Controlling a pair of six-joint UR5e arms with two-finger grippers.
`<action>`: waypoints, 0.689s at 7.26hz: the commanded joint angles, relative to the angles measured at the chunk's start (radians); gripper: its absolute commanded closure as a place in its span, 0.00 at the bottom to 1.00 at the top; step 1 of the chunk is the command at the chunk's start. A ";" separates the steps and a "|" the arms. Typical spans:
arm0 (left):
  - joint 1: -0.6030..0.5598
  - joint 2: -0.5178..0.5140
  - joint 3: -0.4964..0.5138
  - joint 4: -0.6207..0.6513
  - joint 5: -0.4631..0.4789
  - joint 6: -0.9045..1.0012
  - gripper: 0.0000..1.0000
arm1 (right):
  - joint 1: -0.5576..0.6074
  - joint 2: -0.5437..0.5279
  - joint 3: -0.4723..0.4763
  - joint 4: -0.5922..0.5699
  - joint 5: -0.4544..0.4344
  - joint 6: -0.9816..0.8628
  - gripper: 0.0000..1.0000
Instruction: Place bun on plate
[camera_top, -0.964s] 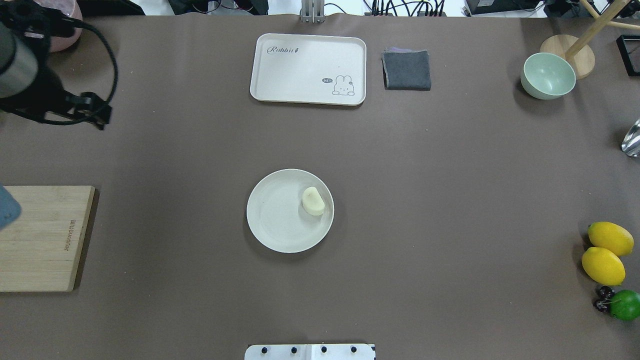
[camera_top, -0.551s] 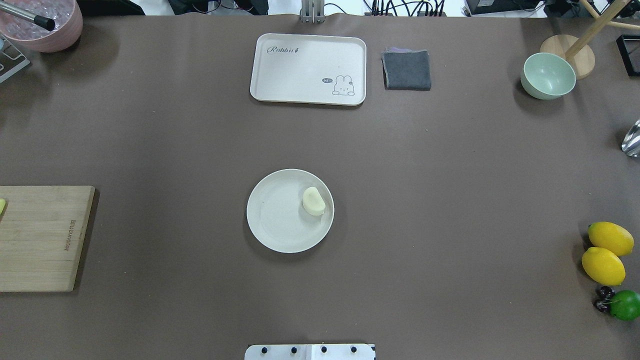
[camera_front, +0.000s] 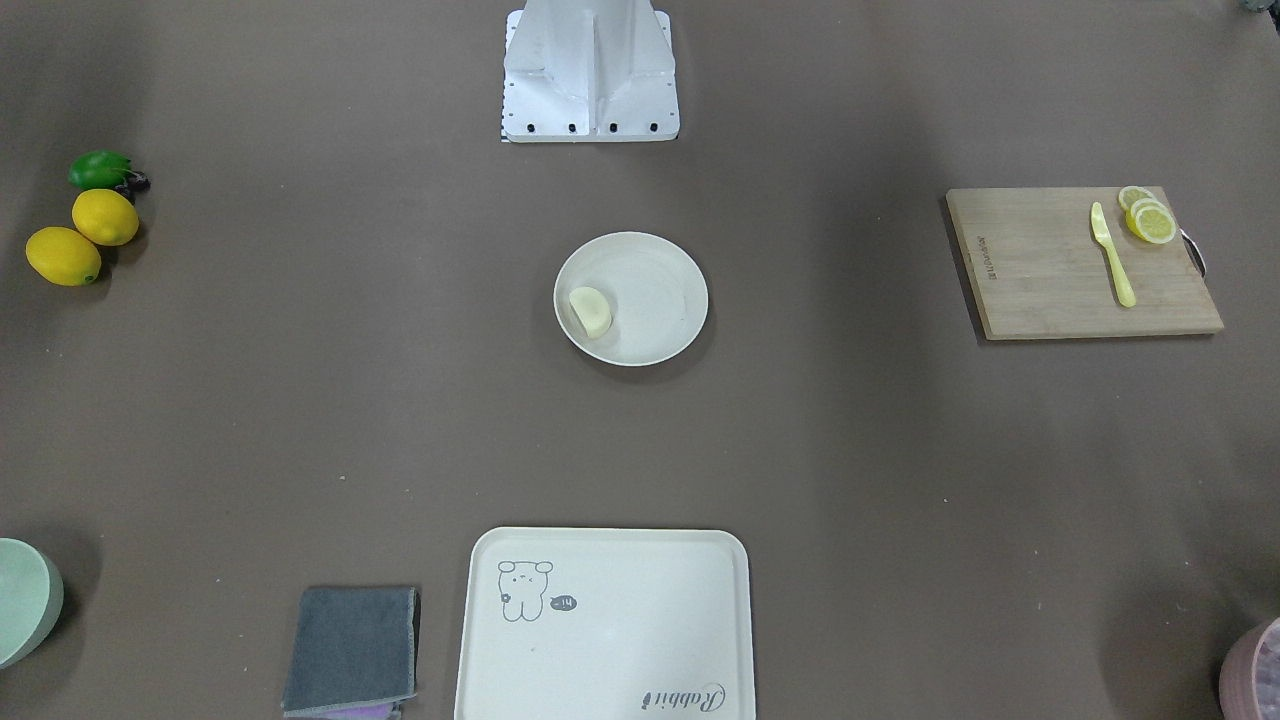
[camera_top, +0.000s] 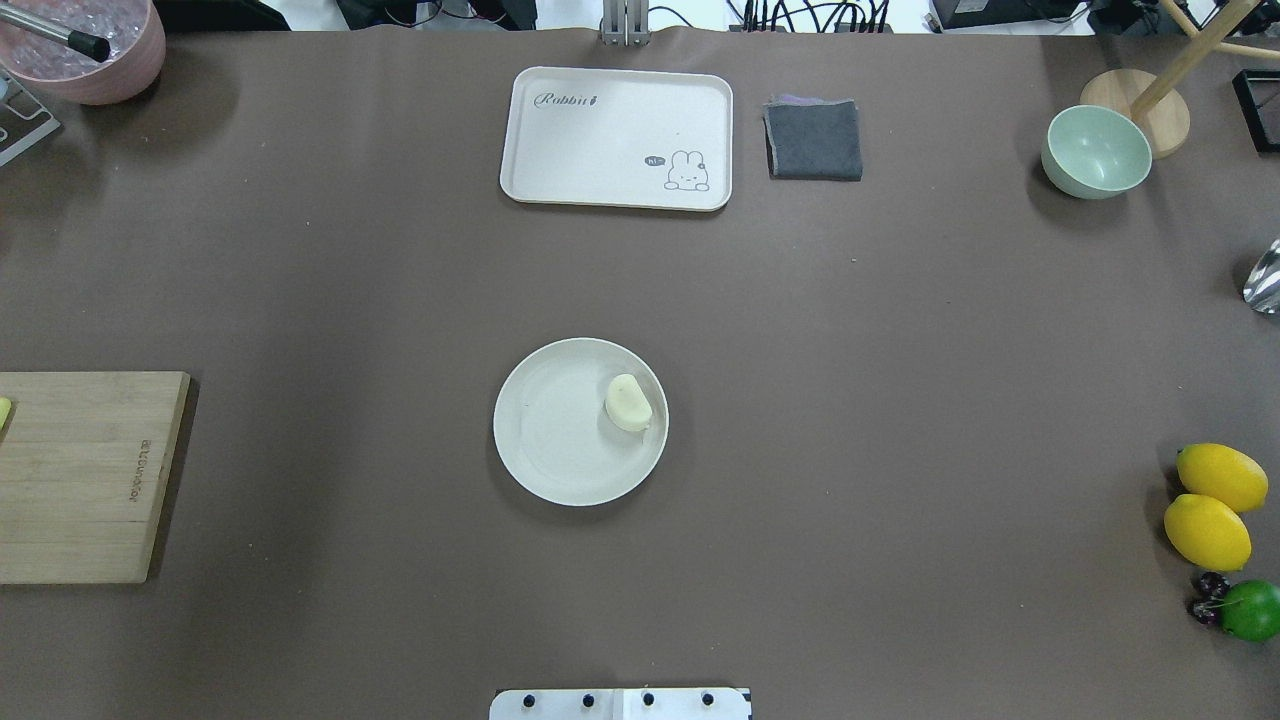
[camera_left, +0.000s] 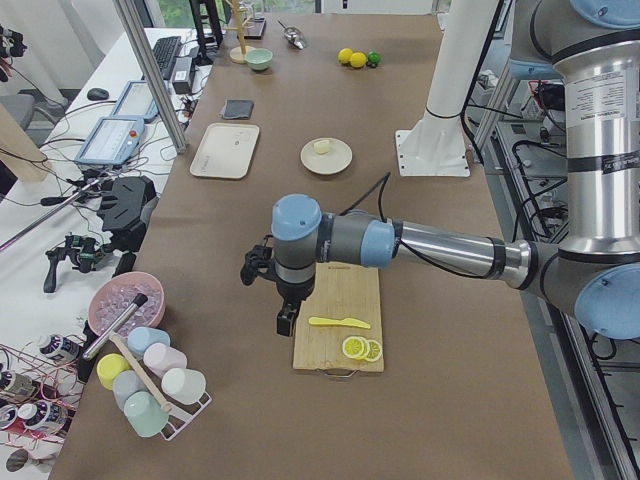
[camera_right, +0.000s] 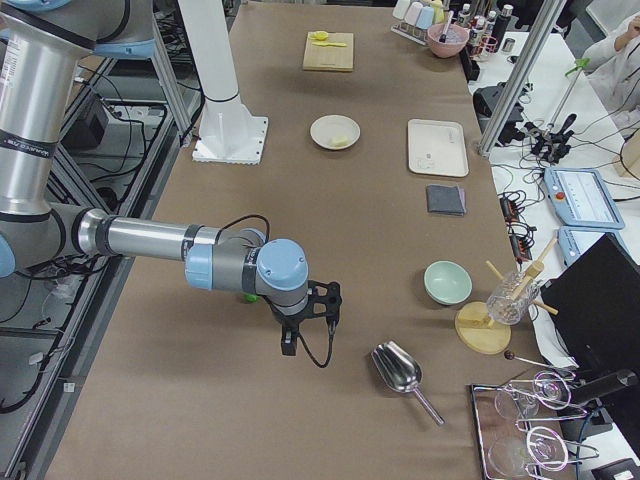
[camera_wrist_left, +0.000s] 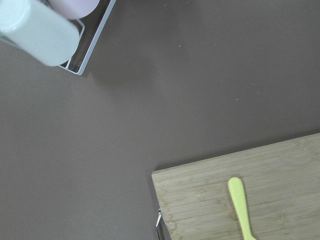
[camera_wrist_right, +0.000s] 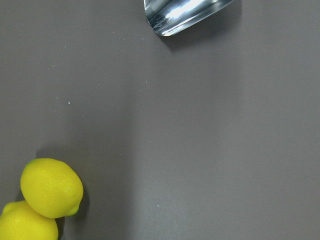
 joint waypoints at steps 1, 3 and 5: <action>-0.041 0.088 0.122 -0.228 -0.002 0.001 0.02 | 0.000 -0.001 0.000 0.000 0.000 0.000 0.00; -0.055 0.090 0.133 -0.224 -0.031 -0.004 0.02 | 0.000 0.000 0.000 0.002 0.000 0.000 0.00; -0.057 0.088 0.142 -0.238 -0.032 -0.009 0.02 | -0.002 0.000 0.001 0.002 0.002 0.000 0.00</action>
